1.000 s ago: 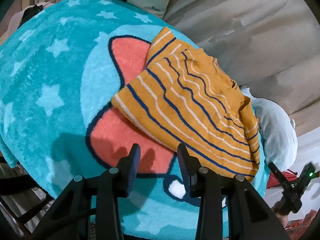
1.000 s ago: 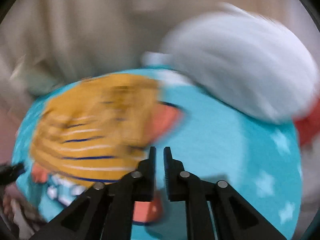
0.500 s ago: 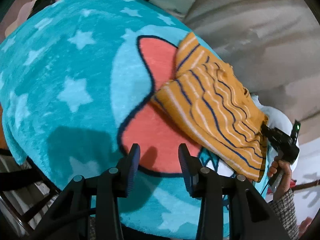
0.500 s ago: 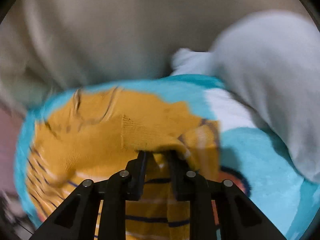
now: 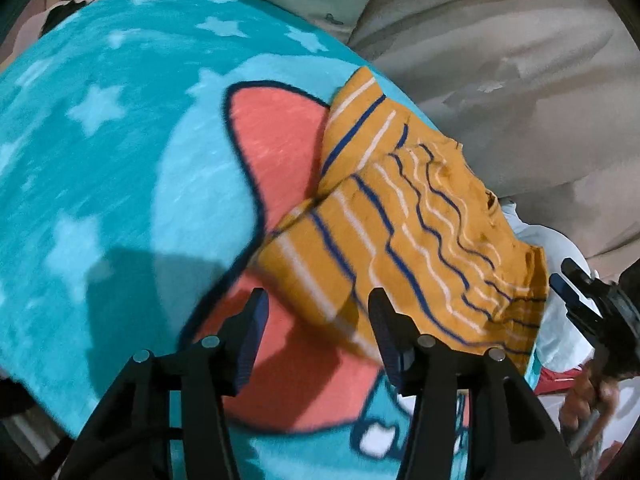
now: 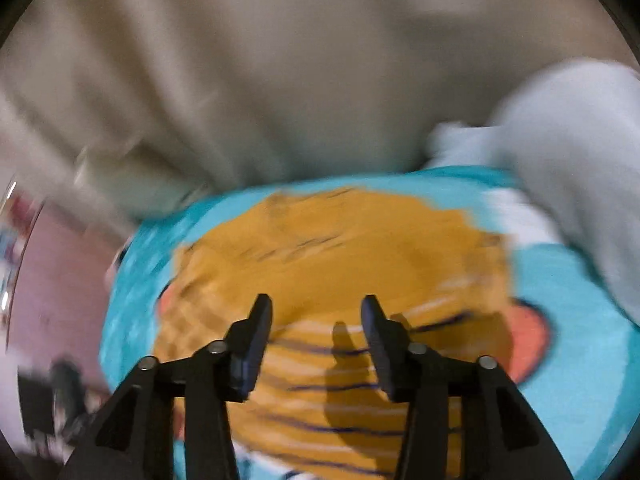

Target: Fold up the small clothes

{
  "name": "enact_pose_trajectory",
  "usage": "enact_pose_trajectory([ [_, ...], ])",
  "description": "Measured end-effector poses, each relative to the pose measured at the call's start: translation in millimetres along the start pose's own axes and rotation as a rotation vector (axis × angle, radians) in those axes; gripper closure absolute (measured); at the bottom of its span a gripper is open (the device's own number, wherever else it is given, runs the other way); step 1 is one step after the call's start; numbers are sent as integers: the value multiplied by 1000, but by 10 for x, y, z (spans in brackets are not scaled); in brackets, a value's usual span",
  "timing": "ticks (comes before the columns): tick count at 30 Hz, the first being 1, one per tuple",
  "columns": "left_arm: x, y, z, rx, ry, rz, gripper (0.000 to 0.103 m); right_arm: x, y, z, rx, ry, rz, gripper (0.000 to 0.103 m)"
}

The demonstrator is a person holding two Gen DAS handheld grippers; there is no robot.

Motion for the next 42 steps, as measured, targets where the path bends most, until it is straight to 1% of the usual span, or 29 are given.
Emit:
enact_pose_trajectory([
  [2, 102, -3, -172, 15, 8, -1, 50, -68, 400, -241, 91, 85, 45, 51],
  [4, 170, -36, -225, 2, -12, -9, 50, -111, 607, -438, 134, 142, 47, 51],
  [5, 198, -69, -229, -1, -23, -22, 62, -119, 705, -566, 150, 170, 47, 51],
  [6, 213, -105, -235, -14, -24, -35, 93, -117, 815, -736, 160, 204, 50, 51],
  [7, 215, -122, -254, -25, -6, -40, 94, -133, 888, -855, 162, 226, 53, 51],
  [10, 214, -101, -208, -62, -6, -15, 94, -137, 1130, -1201, 176, 313, 51, 51],
  [12, 202, -101, -154, -92, -3, -7, 95, -145, 1304, -1338, 172, 341, 72, 49],
  [13, 194, -107, -117, -123, 0, 1, 96, -156, 1413, -1403, 157, 351, 101, 44],
  [14, 185, -125, -78, -147, -1, 0, 96, -167, 1491, -1448, 143, 357, 121, 41],
  [15, 178, -151, -47, -155, -2, -14, 96, -175, 1595, -1515, 129, 363, 144, 39],
  [16, 172, -184, -32, -159, -2, -27, 96, -175, 1659, -1557, 111, 369, 161, 36],
  [18, 152, -257, 1, -171, -6, -62, 96, -172, 1775, -1654, 73, 389, 193, 35],
  [19, 138, -297, 12, -169, -9, -82, 96, -173, 1814, -1677, 63, 398, 204, 34],
  [22, 94, -362, 19, -164, -10, -120, 96, -157, 1960, -1812, -7, 439, 269, 26],
  [26, 51, -286, 87, -150, -1, -143, 95, -189, 2149, -2000, -125, 465, 347, 25],
  [27, 39, -251, 117, -140, -2, -148, 95, -209, 2182, -2047, -168, 460, 347, 24],
  [29, 30, -135, 177, -137, 3, -140, 95, -246, 2196, -2097, -219, 447, 331, 20],
  [32, 52, 63, 251, -134, 6, -97, 95, -315, 2255, -2173, -307, 409, 336, 17],
  [33, 64, 119, 268, -136, 4, -81, 95, -354, 2287, -2192, -348, 391, 358, 17],
  [34, 85, 184, 287, -140, 3, -60, 95, -383, 2305, -2197, -372, 374, 373, 17],
  [36, 116, 312, 326, -153, 5, -21, 95, -452, 2323, -2197, -425, 336, 422, 22],
  [37, 134, 361, 340, -158, 3, -6, 95, -476, 2319, -2184, -450, 313, 443, 31],
  [38, 156, 414, 353, -161, -3, 8, 93, -488, 2307, -2156, -462, 288, 452, 43],
  [39, 171, 451, 362, -162, -7, 16, 91, -489, 2282, -2118, -466, 267, 448, 50],
  [41, 173, 497, 383, -166, -10, 26, 91, -464, 2201, -2038, -449, 243, 429, 76],
  [42, 188, 515, 384, -167, -10, 29, 91, -428, 2120, -1977, -418, 241, 398, 80],
])
Point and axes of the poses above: each gripper's, at about its wrist camera, not at the fingertips, and z roughly against the way its jaws point, y to its left, x to its top, the point moved 4 cm from there along -z, roughly the way its jaws point, and after that the axes turned 6 degrees about -x, right-handed, at the moved point
